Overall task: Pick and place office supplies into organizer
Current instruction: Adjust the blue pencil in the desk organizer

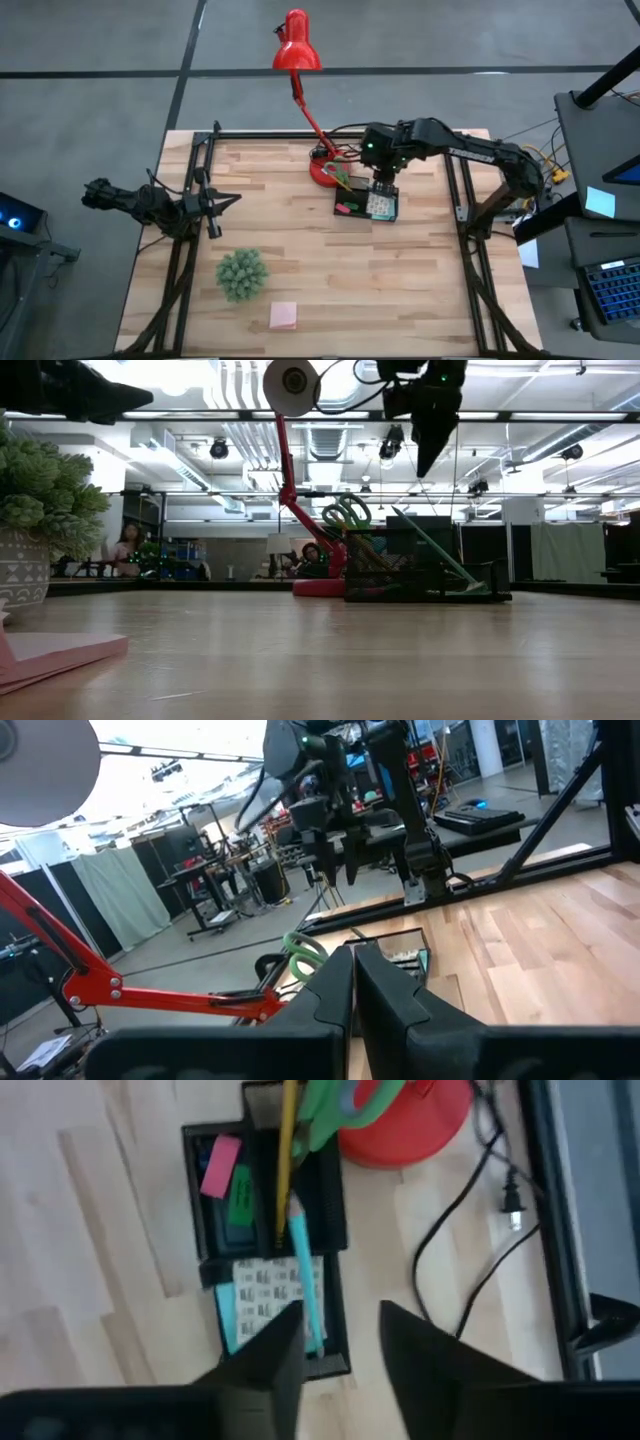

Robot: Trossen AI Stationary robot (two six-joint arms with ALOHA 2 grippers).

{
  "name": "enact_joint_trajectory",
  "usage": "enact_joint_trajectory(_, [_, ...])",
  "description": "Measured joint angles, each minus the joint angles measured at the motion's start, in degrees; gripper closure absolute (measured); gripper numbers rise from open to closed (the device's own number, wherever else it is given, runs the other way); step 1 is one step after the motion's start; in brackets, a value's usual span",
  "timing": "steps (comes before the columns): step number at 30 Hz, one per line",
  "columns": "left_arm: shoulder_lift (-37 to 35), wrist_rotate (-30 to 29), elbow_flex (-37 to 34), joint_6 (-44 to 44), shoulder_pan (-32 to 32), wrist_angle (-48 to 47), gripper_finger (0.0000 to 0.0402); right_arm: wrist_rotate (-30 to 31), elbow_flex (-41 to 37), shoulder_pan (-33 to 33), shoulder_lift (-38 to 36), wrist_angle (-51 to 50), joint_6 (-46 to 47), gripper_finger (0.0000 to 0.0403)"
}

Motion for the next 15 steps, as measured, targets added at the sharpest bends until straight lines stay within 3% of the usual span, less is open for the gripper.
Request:
enact_joint_trajectory(7, [0.0,0.0,0.0,-0.2,0.0,-1.1,0.0402,-3.4,-14.5,0.0,-6.6,13.3,-5.7,0.0192])
enact_joint_trajectory(15, [0.0,0.0,0.0,-0.3,0.0,-1.1,0.0402,-3.5,-32.3,0.0,-13.0,33.7,-10.7,0.0182])
